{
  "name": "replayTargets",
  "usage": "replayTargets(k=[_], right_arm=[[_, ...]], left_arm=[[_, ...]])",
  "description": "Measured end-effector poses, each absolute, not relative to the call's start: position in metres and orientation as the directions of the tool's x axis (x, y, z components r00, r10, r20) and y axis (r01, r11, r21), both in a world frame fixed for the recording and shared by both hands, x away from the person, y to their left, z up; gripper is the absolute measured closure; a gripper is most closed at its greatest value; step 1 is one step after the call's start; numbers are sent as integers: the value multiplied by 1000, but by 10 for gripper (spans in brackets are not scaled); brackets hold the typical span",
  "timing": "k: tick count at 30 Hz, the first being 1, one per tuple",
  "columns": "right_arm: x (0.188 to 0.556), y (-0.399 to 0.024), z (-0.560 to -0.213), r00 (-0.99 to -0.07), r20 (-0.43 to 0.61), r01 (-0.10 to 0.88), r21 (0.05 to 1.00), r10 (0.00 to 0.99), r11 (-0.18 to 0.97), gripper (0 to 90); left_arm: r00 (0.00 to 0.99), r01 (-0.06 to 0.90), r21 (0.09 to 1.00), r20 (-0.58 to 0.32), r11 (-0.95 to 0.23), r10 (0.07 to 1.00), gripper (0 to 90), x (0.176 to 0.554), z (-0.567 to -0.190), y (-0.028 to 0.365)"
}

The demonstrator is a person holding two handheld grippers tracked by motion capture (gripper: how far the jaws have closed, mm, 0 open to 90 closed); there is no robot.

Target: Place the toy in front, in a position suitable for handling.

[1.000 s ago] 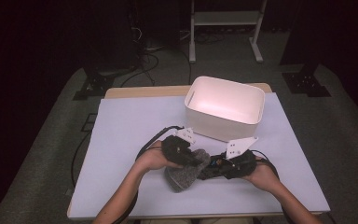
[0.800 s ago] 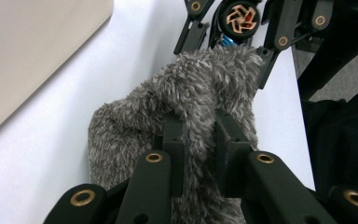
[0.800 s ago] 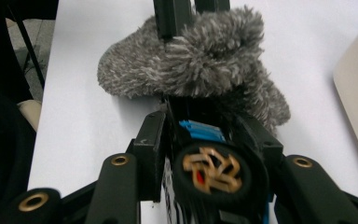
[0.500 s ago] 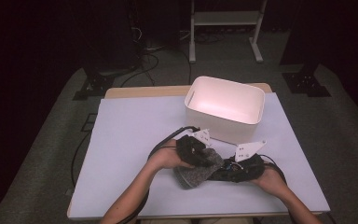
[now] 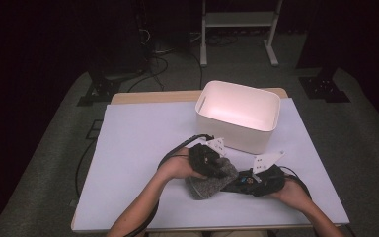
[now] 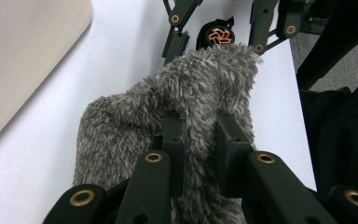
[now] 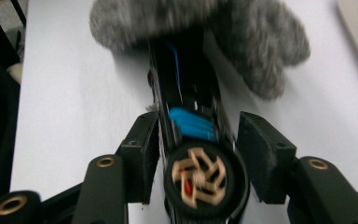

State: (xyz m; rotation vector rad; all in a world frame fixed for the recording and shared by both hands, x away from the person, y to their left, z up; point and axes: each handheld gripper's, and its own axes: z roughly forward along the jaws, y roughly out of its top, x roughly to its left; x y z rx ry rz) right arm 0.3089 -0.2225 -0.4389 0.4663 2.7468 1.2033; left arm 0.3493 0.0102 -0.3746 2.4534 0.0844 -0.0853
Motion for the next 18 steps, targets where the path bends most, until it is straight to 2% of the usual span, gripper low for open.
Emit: replayTargets(k=[3,6,9,13,18], right_arm=[[310,-220,-443,-949,31,239,721,314,651,471],[313,-212,-445,-962,31,213,709,272,673,543],[315,-206,-443,-971,26,187,697,236,693,559],[319,-198,-443,-978,49,177,706,202,686,560],[326,-168,-442,-988,48,134,722,144,679,560]], left_arm=[[996,81,628,-85,-774,35,770,349,-374,10],[996,81,631,-86,-771,34,769,348,-374,12],[996,79,630,-80,-773,37,769,346,-372,16],[996,80,639,-75,-765,42,770,343,-366,28],[997,76,618,-45,-782,61,770,340,-358,47]])
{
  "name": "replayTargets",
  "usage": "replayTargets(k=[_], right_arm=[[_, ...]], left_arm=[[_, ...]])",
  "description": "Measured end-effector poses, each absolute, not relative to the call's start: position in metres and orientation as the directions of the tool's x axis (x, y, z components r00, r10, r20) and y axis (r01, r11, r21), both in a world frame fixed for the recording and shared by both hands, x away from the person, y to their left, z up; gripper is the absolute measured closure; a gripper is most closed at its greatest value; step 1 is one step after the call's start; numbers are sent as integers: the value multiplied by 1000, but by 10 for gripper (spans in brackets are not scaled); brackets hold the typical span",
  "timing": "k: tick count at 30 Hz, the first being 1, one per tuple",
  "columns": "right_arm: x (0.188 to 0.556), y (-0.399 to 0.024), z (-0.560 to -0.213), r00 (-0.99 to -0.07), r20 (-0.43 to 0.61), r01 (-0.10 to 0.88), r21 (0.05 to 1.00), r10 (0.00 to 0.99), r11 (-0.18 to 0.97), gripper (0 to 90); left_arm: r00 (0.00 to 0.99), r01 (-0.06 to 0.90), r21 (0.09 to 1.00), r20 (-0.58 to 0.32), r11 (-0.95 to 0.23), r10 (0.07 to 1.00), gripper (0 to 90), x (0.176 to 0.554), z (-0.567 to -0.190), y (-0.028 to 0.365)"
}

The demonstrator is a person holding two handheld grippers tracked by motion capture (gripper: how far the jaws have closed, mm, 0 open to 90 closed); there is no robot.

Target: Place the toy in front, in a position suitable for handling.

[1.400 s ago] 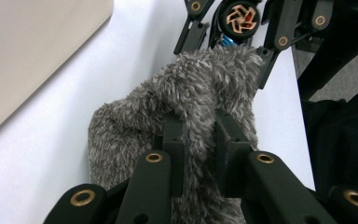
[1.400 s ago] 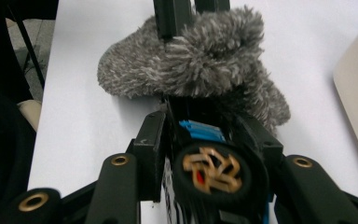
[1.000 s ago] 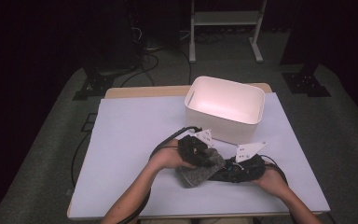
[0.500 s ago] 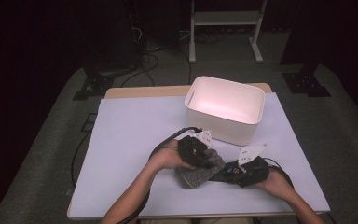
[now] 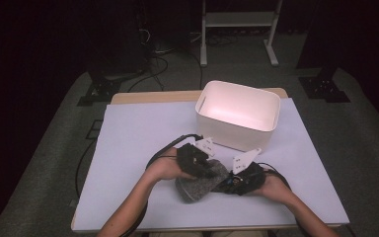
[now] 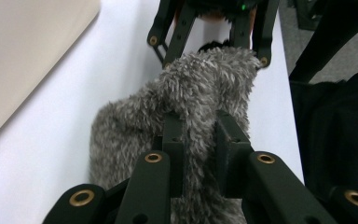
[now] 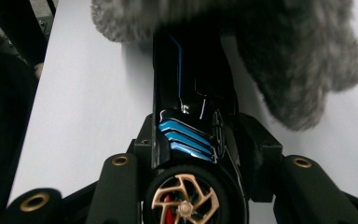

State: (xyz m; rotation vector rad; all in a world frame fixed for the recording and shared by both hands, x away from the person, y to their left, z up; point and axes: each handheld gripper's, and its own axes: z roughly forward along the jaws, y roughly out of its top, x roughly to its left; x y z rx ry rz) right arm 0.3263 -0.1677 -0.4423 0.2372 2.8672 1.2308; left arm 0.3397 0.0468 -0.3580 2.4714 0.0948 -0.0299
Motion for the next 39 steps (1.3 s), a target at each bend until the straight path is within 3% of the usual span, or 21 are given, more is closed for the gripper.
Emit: replayTargets(k=[7,14,17,19,39], right_arm=[[337,-134,-447,-993,43,107,735,112,670,556],[330,-150,-444,-985,28,134,744,171,655,514],[327,-162,-443,-981,34,149,753,189,640,548],[325,-165,-442,-982,37,147,758,183,635,629],[322,-174,-443,-978,27,158,740,205,654,674]], left_arm=[[993,113,576,-28,-810,119,770,339,-369,70],[993,108,588,-22,-802,117,767,337,-371,71],[993,105,586,-23,-804,113,757,338,-371,67],[994,103,589,-24,-802,110,757,338,-371,63],[989,107,500,38,-860,145,782,331,-359,99]])
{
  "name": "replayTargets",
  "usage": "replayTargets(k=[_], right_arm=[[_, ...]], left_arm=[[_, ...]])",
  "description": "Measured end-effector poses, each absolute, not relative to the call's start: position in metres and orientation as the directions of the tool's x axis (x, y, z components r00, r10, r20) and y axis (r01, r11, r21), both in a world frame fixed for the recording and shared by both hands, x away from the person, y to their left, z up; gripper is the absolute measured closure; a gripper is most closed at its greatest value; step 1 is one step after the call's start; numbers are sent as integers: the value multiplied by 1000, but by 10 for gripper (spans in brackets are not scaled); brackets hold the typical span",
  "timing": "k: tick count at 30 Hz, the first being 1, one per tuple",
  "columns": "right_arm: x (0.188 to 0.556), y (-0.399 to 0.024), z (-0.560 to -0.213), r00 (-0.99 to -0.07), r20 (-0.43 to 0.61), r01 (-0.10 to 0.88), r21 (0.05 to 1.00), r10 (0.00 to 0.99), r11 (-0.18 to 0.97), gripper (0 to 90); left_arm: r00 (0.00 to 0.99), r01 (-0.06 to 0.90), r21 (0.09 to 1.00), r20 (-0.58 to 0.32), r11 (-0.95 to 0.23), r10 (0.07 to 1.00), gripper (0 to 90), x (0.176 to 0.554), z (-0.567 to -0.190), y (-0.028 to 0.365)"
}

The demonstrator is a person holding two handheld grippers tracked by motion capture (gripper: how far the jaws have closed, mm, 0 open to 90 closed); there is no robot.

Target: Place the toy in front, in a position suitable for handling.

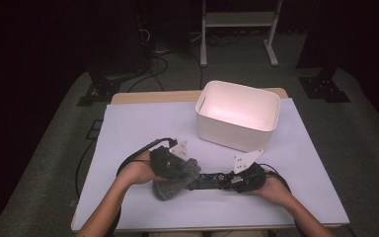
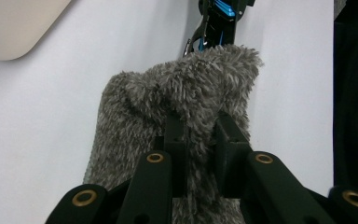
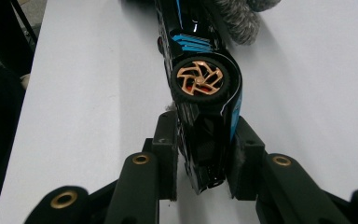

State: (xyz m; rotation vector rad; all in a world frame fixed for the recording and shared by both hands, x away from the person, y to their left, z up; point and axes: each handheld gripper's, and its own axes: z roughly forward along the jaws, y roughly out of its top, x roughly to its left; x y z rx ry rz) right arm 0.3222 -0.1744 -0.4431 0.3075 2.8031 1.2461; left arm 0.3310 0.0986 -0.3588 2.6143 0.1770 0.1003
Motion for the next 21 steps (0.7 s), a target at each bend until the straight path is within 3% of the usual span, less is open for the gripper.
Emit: replayTargets(k=[11,21], right_arm=[[323,-173,-445,-976,29,163,749,214,643,674],[323,-172,-446,-977,27,158,755,210,636,674]], left_arm=[[998,47,510,13,-859,62,782,337,-364,49],[987,126,510,21,-851,158,779,332,-363,107]])
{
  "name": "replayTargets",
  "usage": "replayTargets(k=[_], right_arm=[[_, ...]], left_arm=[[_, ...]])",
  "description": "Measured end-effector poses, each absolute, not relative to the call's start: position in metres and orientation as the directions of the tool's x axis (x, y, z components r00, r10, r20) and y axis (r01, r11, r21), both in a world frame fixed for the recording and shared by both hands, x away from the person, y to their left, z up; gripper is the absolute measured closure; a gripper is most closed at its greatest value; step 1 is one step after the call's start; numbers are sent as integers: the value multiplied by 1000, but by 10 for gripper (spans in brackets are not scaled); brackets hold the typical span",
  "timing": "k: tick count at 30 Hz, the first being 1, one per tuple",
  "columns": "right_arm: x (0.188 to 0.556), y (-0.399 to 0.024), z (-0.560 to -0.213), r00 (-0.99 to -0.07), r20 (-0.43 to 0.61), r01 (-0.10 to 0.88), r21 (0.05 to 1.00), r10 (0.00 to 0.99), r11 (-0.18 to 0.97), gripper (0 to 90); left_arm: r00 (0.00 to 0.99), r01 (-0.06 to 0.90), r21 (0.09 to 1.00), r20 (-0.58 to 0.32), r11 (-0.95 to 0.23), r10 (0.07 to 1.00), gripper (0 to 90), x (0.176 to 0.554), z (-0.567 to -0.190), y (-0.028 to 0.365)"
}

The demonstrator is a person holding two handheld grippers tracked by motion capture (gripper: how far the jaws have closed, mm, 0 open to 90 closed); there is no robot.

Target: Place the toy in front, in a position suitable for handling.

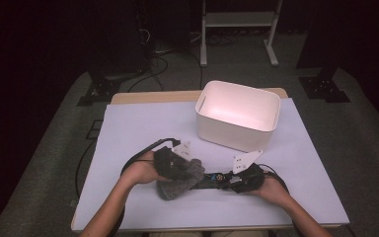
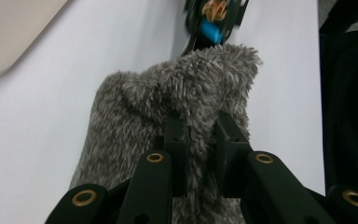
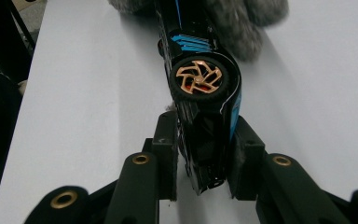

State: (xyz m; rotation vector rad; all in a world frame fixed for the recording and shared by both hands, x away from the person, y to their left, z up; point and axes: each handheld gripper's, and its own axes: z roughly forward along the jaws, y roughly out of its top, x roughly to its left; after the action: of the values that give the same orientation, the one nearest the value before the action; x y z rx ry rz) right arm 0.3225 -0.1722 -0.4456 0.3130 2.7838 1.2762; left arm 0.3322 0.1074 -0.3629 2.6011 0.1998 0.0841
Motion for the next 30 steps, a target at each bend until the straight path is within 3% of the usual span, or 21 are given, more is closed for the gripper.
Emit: replayTargets(k=[4,9,20,30], right_arm=[[323,-171,-446,-976,29,161,756,214,634,673],[323,-171,-446,-977,23,156,755,213,637,673],[323,-170,-447,-975,29,163,759,218,630,672],[322,-170,-449,-974,33,169,768,225,618,671]], left_arm=[[981,157,506,19,-848,193,779,333,-362,120],[985,139,514,16,-846,171,779,335,-359,111],[999,20,495,25,-869,37,777,335,-361,41],[1000,-24,494,21,-869,-16,771,339,-364,-4]])
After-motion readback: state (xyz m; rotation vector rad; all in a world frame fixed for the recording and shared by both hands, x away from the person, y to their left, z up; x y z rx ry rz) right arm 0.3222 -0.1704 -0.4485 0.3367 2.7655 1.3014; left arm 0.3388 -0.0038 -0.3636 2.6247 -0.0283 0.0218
